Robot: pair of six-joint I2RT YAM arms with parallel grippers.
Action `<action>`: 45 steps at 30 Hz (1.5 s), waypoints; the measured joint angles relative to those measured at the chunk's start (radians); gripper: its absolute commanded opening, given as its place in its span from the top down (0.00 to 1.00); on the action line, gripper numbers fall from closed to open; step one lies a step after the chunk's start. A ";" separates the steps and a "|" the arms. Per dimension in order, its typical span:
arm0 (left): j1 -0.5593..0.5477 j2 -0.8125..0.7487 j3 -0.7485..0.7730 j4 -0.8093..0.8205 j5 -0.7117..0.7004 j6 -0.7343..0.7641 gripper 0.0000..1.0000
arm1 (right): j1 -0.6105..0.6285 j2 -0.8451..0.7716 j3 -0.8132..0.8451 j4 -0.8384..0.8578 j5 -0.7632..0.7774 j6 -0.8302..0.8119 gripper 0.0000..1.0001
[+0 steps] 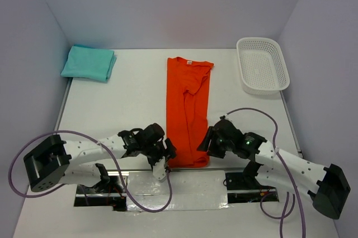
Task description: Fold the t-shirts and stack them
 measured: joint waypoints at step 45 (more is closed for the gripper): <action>-0.088 0.107 0.014 -0.141 0.064 0.212 0.75 | -0.122 0.069 -0.230 0.156 -0.246 -0.073 1.00</action>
